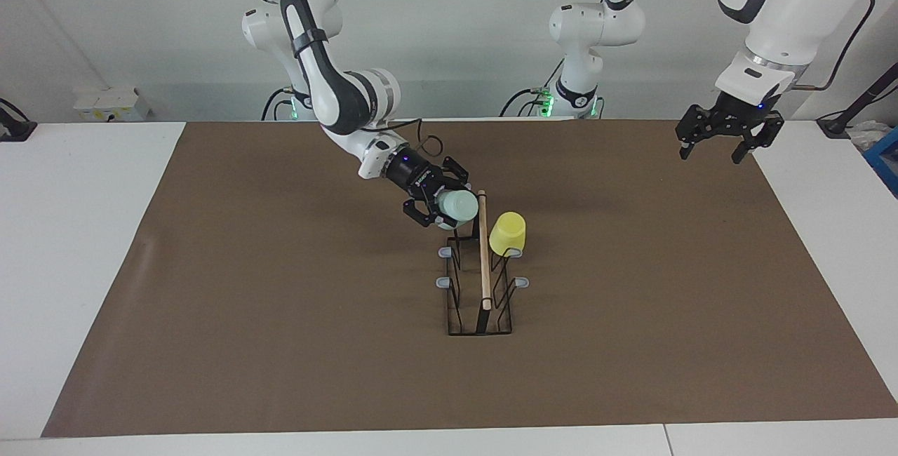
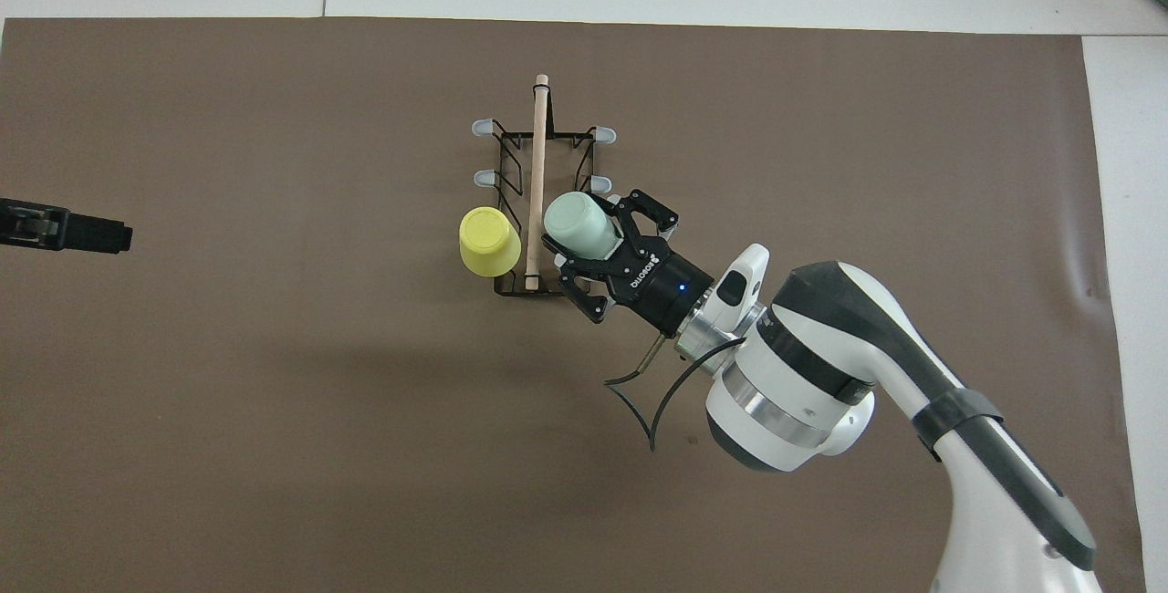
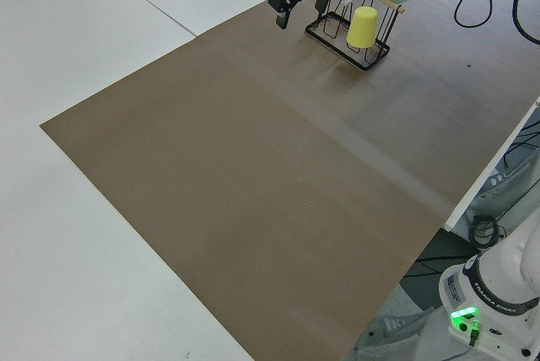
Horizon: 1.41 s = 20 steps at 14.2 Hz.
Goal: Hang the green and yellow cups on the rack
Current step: 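Lower the green cup onto a rack peg with the right gripper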
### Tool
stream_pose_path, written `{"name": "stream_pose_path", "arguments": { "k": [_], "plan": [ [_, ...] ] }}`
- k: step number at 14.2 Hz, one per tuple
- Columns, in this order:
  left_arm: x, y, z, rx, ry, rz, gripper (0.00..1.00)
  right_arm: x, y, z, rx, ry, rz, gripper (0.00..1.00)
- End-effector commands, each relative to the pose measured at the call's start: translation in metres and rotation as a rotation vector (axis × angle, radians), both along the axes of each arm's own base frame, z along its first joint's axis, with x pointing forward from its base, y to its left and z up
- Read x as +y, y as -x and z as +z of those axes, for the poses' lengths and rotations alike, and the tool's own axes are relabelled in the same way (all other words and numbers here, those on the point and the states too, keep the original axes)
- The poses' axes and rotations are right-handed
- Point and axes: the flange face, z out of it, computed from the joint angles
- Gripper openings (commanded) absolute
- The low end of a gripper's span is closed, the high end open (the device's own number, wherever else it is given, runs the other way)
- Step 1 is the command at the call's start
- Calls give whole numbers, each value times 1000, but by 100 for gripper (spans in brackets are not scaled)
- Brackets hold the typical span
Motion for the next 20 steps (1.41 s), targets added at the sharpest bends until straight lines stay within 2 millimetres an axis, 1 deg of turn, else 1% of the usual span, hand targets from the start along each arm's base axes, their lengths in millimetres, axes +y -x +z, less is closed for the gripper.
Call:
{"name": "stream_pose_path", "arguments": {
  "k": [1,3,5,6,8,11,13,15,17,18,19,20],
  "plan": [
    [4,-6,12,26,10,-14,100,-7,6,-3,13,-27,-9,0],
    [3,-4,13,44,11,-16,100,-9,9,-4,11,-34,-7,0],
    [5,-2,11,57,13,-11,100,-11,15,-10,9,-46,6,0],
    [5,-2,12,57,13,-10,100,-13,15,-14,-9,-69,17,0],
    [4,0,10,72,13,-9,100,-14,13,-29,-48,-117,26,0],
    [6,0,7,84,14,2,100,-15,23,-43,-65,-152,43,1],
    [6,-1,5,100,14,0,100,-20,19,-61,-102,-176,48,1],
    [6,0,4,108,2,0,100,-22,22,-80,-125,-182,55,1],
    [4,2,3,127,-24,-6,100,-28,27,-88,-126,-163,51,1],
    [4,4,3,136,-22,-6,100,-29,28,-89,-128,-160,51,1],
    [5,3,5,130,-15,-2,100,-30,29,-92,-130,-158,51,1],
    [6,0,12,113,-11,1,100,-27,29,-98,-140,-176,58,1]
  ]
}}
